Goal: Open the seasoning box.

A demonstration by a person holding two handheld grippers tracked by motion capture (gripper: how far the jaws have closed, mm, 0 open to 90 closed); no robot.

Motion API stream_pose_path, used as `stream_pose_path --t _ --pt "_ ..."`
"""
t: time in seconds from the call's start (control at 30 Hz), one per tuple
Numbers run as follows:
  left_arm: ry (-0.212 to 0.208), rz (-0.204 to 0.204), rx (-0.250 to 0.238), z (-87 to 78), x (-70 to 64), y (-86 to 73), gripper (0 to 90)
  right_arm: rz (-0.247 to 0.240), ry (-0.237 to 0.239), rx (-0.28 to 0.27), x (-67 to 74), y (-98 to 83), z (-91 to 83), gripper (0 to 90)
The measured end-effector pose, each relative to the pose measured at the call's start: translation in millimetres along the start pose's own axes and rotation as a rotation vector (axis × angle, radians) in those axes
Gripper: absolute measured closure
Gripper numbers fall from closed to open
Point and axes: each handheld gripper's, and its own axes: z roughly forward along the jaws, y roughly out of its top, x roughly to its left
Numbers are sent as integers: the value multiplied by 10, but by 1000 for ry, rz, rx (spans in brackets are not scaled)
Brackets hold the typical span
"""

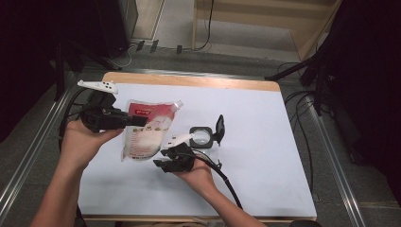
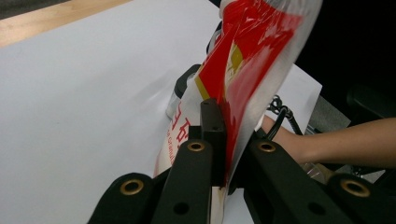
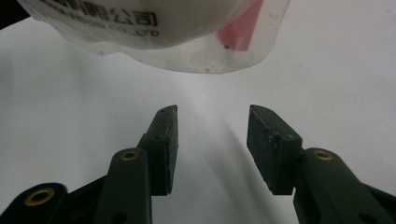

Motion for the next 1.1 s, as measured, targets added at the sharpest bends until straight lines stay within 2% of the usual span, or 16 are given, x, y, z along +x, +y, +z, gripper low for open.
stream_pose_path --t 0.1,0.23,0.3,0.33,0.4,0.43,0.47,0.5,0.53,0.6,0.67,0.73,0.77,0.9,1.0,1.1 --pt "-19 -16 -4 2 5 1 900 -6 -14 -14 3 -21 26 536" --pt "-77 -78 -8 -18 61 -11 900 2 -6 -53 14 -34 58 550" --pt "-89 -88 -7 -17 75 -14 900 -9 -8 -90 26 -31 64 553" --pt "-116 -120 -5 1 101 -25 900 -21 -5 -118 34 -25 67 555" --pt "-132 -140 -8 20 123 -36 900 -39 0 -171 57 -4 69 570" --pt "-132 -140 -8 20 123 -36 900 -57 -8 -177 77 0 84 579" --pt "-135 -157 -16 10 141 -42 900 -68 -18 -181 99 -1 86 584" --pt "-130 -157 -21 3 154 -48 899 -74 -1 -187 109 -3 87 590" --pt "-130 -157 -21 3 154 -48 900 -74 -1 -187 109 -3 87 590" --pt "-101 -170 -37 -1 187 -59 900 -83 27 -180 155 5 55 598" --pt "-87 -171 -42 8 204 -64 900 -95 27 -165 181 16 29 605" --pt "-97 -188 -52 28 204 -64 898 -107 19 -144 194 25 -2 606" --pt "-102 -184 -60 44 200 -61 895 -115 13 -140 193 27 -15 610" --pt "-63 -172 -63 101 190 -51 896 -134 7 -104 196 31 -80 619" --pt "-62 -170 -72 151 196 -50 895 -161 6 -81 214 31 -129 626" --pt "-54 -152 -58 212 201 -51 887 -147 16 -71 229 22 -172 625"
